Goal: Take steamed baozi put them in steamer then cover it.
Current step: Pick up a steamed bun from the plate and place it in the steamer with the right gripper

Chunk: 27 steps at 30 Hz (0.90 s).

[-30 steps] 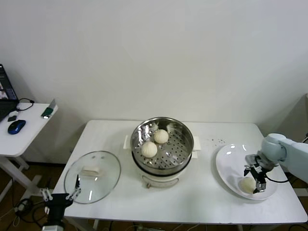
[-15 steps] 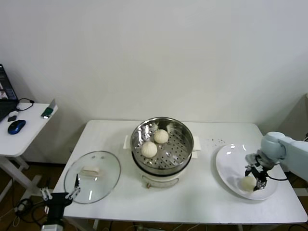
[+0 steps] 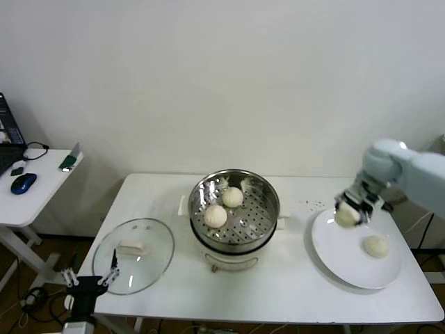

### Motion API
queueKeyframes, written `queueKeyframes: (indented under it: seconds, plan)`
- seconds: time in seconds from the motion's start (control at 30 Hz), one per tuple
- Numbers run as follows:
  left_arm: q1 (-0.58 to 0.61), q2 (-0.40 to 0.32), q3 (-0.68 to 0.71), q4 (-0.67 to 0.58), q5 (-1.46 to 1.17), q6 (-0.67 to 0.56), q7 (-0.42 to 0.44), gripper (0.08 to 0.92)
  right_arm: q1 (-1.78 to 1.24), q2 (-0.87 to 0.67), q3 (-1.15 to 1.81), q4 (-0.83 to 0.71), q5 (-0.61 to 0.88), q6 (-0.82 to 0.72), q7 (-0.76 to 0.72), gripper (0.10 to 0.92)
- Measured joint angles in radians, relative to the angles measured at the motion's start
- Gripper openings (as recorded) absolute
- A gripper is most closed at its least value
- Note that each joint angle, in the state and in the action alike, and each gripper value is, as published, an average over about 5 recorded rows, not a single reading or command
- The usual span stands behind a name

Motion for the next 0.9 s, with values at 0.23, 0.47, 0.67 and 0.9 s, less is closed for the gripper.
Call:
queueKeyframes:
  seconds: [0.23,0.47,0.67,0.9]
  plan:
    - [-0.007,0.004,0.009,-0.001,0.011,0.010,0.000,0.823,0.111,0.119,-0.003,0.050,0.025,0.097,-0.018,0.702]
    - [-0.007,0.004,0.021,-0.013,0.010,0.024,-0.001,0.823,0.131,0.249,0.009,0.074,0.045,0.154,-0.026,0.704]
    - [-0.011,-0.001,0.035,-0.038,-0.003,0.045,0.000,0.823,0.103,0.360,0.016,0.076,0.043,0.185,-0.031,0.704]
    - [-0.007,0.004,0.037,-0.051,-0.012,0.052,0.003,0.823,0.045,0.462,0.013,0.086,0.029,0.199,-0.040,0.704]
